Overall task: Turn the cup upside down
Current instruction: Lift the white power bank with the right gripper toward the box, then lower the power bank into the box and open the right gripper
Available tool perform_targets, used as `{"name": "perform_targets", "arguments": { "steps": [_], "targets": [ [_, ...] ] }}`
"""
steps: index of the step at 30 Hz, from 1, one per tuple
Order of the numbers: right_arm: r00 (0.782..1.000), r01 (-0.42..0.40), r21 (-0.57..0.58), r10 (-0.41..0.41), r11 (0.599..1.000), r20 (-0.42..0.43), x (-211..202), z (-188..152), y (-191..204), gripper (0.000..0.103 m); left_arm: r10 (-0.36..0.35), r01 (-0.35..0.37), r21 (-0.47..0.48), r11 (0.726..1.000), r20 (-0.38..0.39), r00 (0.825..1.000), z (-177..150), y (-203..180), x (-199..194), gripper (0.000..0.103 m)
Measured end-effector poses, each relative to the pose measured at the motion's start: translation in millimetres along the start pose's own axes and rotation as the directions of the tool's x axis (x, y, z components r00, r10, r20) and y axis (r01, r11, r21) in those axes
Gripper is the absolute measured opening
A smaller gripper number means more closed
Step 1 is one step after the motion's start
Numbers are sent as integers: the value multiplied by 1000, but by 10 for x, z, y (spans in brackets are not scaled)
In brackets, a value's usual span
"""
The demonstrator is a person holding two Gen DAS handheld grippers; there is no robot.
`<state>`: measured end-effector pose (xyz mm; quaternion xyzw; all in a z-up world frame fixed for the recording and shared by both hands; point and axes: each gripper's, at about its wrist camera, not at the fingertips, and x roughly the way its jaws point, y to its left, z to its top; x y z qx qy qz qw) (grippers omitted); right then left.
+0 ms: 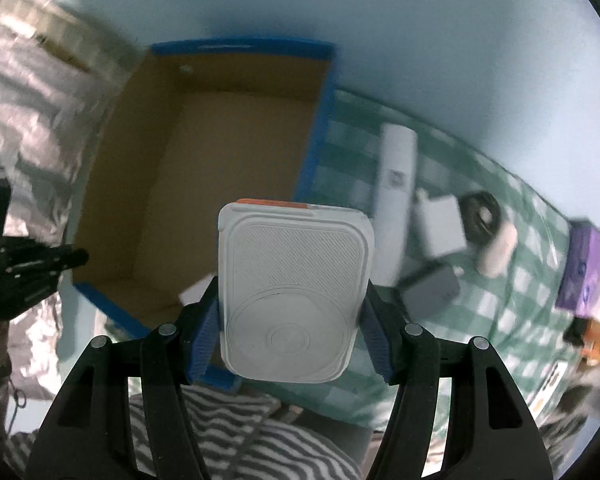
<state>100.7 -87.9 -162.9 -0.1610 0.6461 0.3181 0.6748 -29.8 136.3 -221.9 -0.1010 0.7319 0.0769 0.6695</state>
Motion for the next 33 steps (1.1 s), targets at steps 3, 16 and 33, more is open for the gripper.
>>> {"name": "perform_targets", "arguments": {
  "steps": [3, 16, 33],
  "targets": [
    [1000, -3, -53, 2, 999, -8, 58, 37, 217, 64, -2, 2, -1, 1000, 0, 1000, 8, 1, -4, 6],
    [998, -14, -184, 1, 983, -68, 553, 172, 673, 64, -10, 10, -5, 1000, 4, 1000, 66, 11, -21, 6],
    [995, -9, -174, -8, 985, -101, 873, 176, 624, 64, -12, 12, -11, 1000, 6, 1000, 76, 13, -26, 6]
  ]
}}
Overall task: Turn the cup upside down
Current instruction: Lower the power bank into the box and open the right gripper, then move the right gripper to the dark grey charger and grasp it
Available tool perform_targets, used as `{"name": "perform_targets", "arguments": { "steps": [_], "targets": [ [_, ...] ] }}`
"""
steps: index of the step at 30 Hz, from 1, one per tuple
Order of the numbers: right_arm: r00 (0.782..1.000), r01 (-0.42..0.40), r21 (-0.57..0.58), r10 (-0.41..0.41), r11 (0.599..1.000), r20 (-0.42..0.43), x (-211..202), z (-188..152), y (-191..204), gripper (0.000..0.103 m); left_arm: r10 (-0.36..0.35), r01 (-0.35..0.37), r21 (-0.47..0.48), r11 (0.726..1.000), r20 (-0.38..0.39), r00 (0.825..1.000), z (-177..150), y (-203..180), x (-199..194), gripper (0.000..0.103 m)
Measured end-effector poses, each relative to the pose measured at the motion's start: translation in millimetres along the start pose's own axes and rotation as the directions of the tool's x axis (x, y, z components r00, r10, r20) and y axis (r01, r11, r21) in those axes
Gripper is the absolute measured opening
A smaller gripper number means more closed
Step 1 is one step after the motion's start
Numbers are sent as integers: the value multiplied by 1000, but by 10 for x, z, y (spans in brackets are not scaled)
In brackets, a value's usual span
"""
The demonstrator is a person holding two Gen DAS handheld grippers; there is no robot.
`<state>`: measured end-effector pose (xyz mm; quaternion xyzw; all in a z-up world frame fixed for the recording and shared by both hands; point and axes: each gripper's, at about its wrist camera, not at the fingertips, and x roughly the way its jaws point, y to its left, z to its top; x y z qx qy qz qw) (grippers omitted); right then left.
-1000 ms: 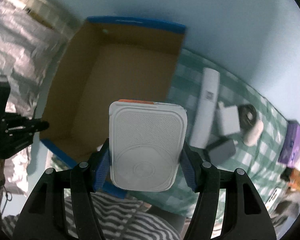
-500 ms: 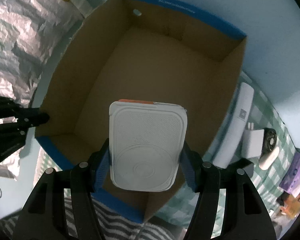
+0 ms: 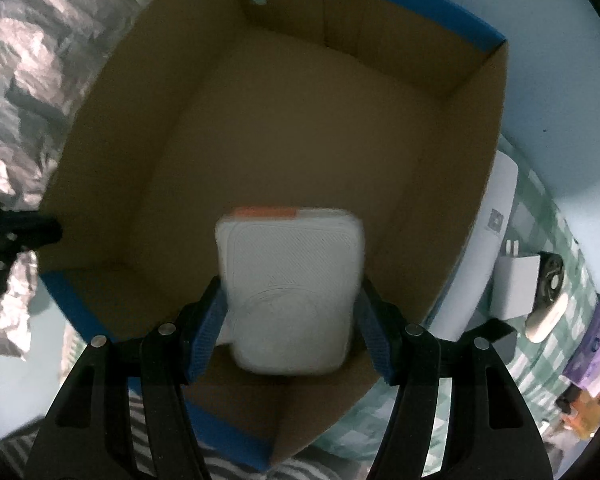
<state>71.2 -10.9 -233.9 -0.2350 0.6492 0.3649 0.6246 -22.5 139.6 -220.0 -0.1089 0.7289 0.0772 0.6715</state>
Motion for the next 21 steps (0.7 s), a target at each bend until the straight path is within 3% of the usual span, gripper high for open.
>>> {"name": "perform_targets", "arguments": {
  "steps": [21],
  "targets": [
    [995, -13, 92, 4, 996, 97, -653, -198, -263, 64, 17, -17, 23, 1000, 0, 1000, -26, -28, 28, 6]
  ]
}}
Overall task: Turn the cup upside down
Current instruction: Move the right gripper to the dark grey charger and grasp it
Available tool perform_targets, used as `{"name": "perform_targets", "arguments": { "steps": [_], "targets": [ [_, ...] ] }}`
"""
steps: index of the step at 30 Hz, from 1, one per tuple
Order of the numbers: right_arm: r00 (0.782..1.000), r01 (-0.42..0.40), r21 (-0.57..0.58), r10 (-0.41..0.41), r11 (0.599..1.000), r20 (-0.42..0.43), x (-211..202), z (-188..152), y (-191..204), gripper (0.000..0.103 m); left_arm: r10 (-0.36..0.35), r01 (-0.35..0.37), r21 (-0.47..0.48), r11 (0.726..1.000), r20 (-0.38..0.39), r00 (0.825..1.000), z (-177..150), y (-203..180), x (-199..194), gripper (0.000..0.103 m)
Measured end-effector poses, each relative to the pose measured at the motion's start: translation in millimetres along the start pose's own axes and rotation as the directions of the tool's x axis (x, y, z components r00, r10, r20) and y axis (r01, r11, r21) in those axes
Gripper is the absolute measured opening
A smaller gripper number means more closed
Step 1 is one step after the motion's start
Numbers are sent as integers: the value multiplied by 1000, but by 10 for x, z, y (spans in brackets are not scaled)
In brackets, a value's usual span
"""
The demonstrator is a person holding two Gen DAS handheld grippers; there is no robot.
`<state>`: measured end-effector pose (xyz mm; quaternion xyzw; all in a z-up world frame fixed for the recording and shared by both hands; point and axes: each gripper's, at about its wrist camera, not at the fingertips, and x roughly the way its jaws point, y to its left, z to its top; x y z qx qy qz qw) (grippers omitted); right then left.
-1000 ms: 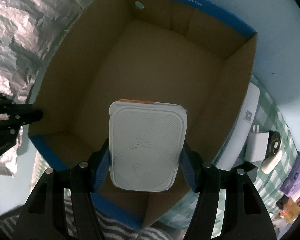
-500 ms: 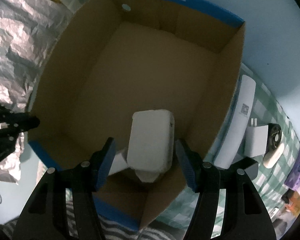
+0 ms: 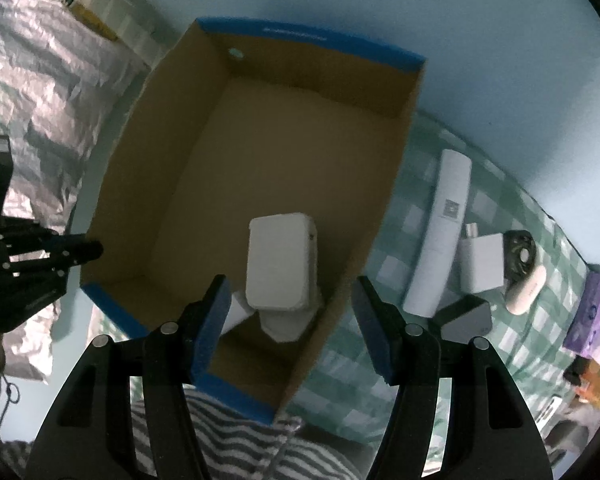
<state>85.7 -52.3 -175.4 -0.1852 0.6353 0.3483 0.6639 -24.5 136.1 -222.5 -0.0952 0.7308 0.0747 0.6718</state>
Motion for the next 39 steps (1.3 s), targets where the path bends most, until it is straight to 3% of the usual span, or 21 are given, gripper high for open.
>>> {"name": "perform_targets", "arguments": {
  "steps": [16, 22, 30, 39],
  "targets": [
    [999, 33, 246, -35, 969, 6, -81, -92, -859, 64, 0, 0, 6, 1000, -3, 1000, 21, 9, -19, 6],
    [996, 84, 319, -73, 944, -47, 139, -158, -1246, 64, -3, 3, 2, 1000, -2, 1000, 23, 9, -23, 6],
    [984, 160, 432, -109, 888, -140, 521, -345, -1717, 65, -5, 5, -2, 1000, -3, 1000, 48, -2, -35, 6],
    [984, 154, 592, -69, 791, -163, 774, -501, -2072, 65, 1, -1, 3, 1000, -8, 1000, 44, -11, -33, 6]
  ]
}}
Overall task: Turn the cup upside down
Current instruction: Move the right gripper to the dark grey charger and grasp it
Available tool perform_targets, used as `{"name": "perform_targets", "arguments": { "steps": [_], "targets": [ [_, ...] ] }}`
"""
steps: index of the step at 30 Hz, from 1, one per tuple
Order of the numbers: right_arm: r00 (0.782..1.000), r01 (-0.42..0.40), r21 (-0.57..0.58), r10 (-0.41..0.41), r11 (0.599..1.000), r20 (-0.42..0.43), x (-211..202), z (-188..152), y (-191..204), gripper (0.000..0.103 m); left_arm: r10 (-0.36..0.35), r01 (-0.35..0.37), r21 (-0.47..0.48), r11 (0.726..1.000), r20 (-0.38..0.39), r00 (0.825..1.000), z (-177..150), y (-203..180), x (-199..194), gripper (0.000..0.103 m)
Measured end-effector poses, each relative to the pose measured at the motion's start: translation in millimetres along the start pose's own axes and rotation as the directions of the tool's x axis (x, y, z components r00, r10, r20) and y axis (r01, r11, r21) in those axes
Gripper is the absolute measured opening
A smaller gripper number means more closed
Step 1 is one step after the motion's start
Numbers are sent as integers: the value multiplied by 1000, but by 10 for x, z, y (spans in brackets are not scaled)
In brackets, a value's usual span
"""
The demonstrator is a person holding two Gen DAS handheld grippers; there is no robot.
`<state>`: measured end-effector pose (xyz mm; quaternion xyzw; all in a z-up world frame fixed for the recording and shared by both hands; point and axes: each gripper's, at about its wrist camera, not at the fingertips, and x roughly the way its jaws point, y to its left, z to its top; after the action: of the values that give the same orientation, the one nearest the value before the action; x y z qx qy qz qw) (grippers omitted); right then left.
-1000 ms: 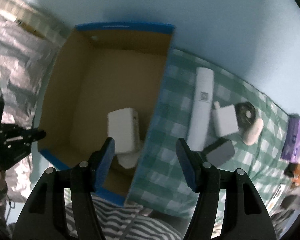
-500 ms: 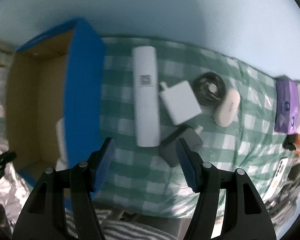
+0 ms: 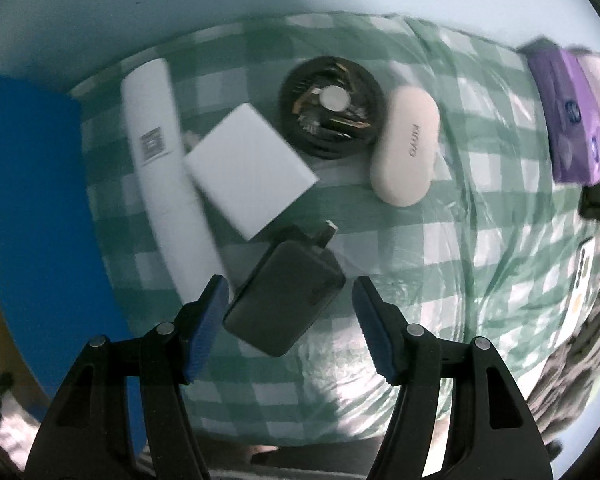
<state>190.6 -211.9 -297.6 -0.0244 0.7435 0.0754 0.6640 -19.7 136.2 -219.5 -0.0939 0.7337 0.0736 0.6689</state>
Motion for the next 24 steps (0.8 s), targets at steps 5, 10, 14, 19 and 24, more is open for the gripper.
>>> {"name": "perform_targets", "arguments": {
  "steps": [5, 10, 14, 19, 24],
  "targets": [
    [998, -61, 90, 64, 994, -29, 181, 83, -159, 65, 0, 0, -1, 1000, -1, 1000, -14, 1, 11, 6],
    [996, -79, 66, 81, 995, -31, 267, 113, -167, 53, 3, -3, -1, 1000, -3, 1000, -7, 1, 20, 6],
    [999, -42, -28, 42, 999, -28, 277, 96, -39, 49, 3, -3, -1, 1000, -5, 1000, -7, 0, 25, 6],
    [999, 50, -233, -53, 971, -9, 302, 45, 250, 45, 5, -5, -1, 1000, -5, 1000, -8, 0, 25, 6],
    [996, 66, -254, -79, 965, -39, 446, 23, 404, 44, 1, -1, -7, 1000, -7, 1000, -2, 27, 32, 6]
  ]
}}
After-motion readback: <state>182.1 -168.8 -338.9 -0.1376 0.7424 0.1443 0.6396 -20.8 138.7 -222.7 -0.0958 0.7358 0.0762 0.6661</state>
